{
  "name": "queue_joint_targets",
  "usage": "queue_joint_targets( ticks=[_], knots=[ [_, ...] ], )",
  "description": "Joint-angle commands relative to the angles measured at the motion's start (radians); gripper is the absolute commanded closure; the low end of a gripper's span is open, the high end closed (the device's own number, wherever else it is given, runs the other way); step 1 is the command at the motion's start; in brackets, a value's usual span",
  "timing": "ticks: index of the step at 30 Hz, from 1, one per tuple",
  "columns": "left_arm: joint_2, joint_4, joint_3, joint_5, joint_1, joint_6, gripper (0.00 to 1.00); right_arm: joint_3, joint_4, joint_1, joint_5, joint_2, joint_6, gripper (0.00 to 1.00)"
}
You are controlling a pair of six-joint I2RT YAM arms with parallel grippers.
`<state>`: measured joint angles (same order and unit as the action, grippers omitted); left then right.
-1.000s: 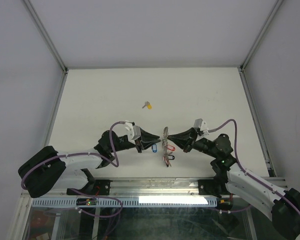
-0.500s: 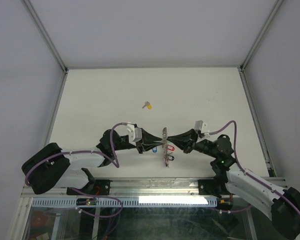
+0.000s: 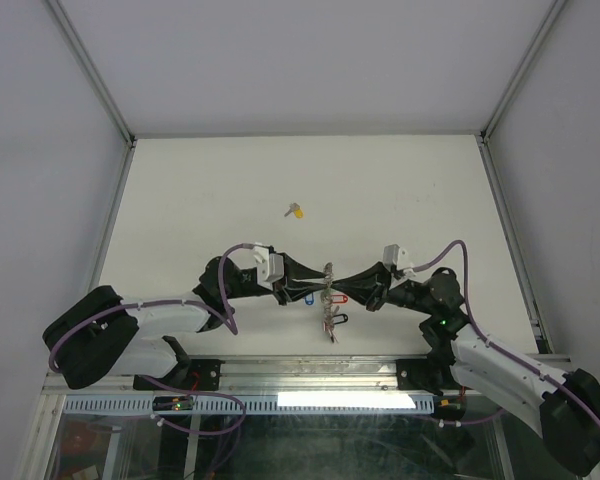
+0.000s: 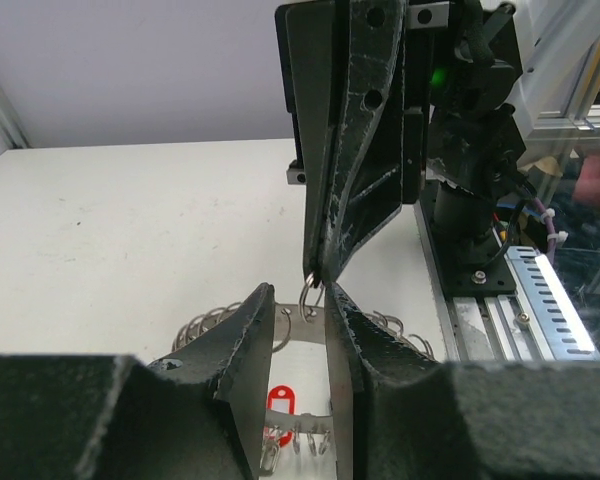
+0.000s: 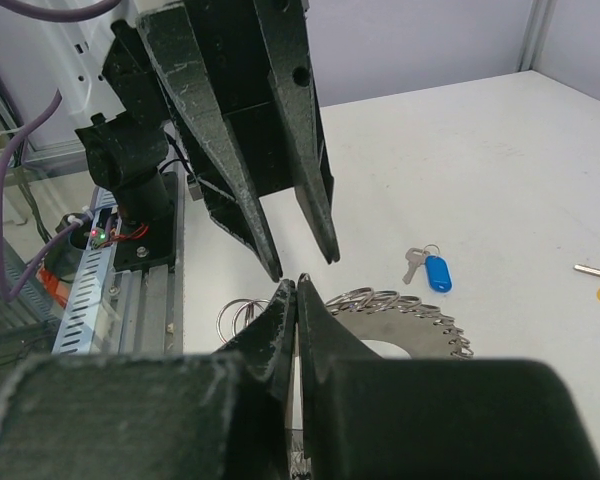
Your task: Put the keys on the keyring
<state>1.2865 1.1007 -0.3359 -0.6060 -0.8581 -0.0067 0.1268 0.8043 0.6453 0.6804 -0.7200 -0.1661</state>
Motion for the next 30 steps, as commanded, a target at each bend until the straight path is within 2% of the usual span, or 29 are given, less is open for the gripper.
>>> queue_joint_targets(
  ticks=[1, 13, 18, 23, 28, 30],
  knots=[
    [0.008, 0.057, -0.048, -0.042, -0.007, 0.007, 0.74, 0.045, 0.1, -0.004, 0.031, -0.005, 0.016, 1.0],
    [0.052, 0.068, -0.058, -0.124, -0.008, -0.022, 0.71, 0.042, 0.102, -0.004, 0.015, 0.016, 0.013, 1.0],
    [0.069, 0.043, -0.079, -0.133, -0.007, -0.022, 0.79, 0.043, 0.104, -0.004, 0.019, 0.018, 0.012, 1.0],
    [0.091, 0.049, -0.092, -0.141, -0.007, -0.036, 0.81, 0.048, 0.108, -0.004, 0.028, 0.012, 0.011, 1.0],
    [0.092, 0.011, -0.11, -0.144, -0.007, -0.024, 1.0, 0.048, 0.105, -0.004, 0.028, 0.01, 0.009, 1.0],
    [0.09, -0.02, -0.115, -0.142, -0.008, -0.015, 1.0, 0.052, 0.083, -0.003, 0.026, 0.021, 0.015, 1.0]
  ],
)
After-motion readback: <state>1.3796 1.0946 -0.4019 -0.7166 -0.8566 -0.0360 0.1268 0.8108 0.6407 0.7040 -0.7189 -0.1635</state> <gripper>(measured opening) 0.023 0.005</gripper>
